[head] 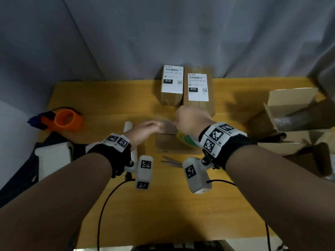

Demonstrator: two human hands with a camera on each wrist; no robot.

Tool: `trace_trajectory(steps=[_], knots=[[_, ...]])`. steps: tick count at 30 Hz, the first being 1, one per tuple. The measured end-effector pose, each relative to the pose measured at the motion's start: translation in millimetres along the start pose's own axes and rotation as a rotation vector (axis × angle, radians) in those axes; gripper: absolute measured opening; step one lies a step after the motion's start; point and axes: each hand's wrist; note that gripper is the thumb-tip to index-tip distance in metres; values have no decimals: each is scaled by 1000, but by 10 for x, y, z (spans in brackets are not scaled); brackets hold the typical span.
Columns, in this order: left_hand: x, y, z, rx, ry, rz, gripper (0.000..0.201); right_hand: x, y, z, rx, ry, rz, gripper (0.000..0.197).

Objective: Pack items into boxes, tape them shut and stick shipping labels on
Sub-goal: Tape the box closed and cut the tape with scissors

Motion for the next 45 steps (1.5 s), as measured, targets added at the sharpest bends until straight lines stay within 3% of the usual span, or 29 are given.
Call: trace_trajectory(steps=[4, 8, 12, 15, 18, 22, 28, 32, 39, 45], knots=[[35, -18, 41, -21, 32, 140, 44, 27, -3, -90, 80, -5, 15, 16], [-43, -21, -16, -110, 74, 244, 24, 41, -54, -99, 83, -8, 6, 22], [-81, 41, -30, -26, 14, 188, 19, 76, -104, 19, -224, -63, 20, 45], [-93, 132, -44, 31, -15, 187, 20, 118, -42, 226, -336, -51, 65, 38], [-127, 160, -70, 98, -44, 250, 27, 202, 118, 475, -597, 43, 31, 49], [-129, 141, -68, -55, 4, 248, 13, 228, 194, 583, -839, 53, -17, 60], [-107, 31, -24, -296, 26, 264, 9, 173, -25, 271, -468, 61, 37, 55], [-13, -196, -64, -360, -10, 305, 11, 153, -90, 226, -6, 120, 103, 41], [13, -267, -217, -331, -20, 312, 13, 135, -90, 37, 160, 118, 56, 48], [-7, -289, -338, -258, -29, 321, 33, 69, -56, -173, 273, 144, 8, 18]])
Point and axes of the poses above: each hand's wrist, its own x-axis away from the middle knuckle, its own y-axis out of the palm, z = x × y, and after that the axes turned 11 degrees about y, right-handed
